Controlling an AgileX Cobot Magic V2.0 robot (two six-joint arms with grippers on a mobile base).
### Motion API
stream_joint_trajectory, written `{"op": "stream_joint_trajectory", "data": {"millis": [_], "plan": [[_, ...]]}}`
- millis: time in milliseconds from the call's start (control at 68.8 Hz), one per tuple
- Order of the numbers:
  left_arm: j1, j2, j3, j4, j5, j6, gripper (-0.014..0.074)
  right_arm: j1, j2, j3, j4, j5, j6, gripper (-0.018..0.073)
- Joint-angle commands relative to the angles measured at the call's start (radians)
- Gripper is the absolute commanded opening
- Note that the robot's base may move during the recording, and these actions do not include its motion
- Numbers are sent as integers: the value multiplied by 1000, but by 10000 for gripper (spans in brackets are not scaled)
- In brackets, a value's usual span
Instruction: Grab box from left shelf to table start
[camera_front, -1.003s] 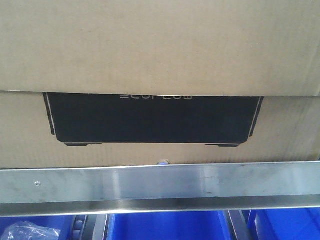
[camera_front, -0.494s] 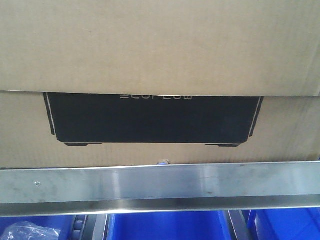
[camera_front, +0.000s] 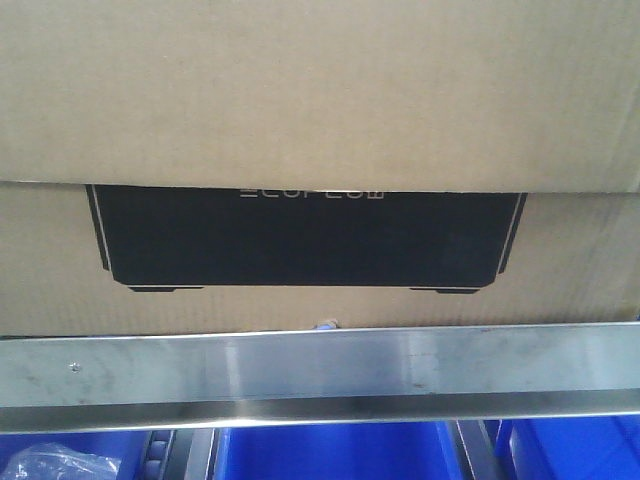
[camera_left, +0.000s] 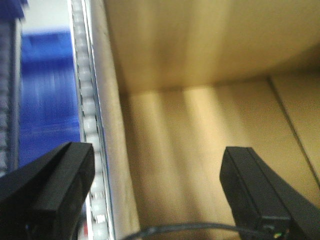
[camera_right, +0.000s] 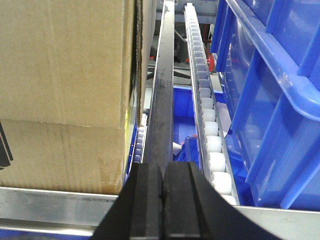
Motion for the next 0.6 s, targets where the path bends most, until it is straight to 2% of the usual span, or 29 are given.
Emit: {"op": "stream_joint_trajectory", "data": {"millis": [0,174,378,581], "plan": [[8,46,-83,-4,15,-35,425,-2,-8,-1,1,-95,-7,58],[29,167,-208,4,156,-46,424,-2,-8,-1,1,-95,-7,58],[29,265,-314,66,258,-48,424,-2,-8,-1,1,-95,-7,58],[29,340,-363,82,339,-57,424,-2,-8,-1,1,-109,-7,58]]}}
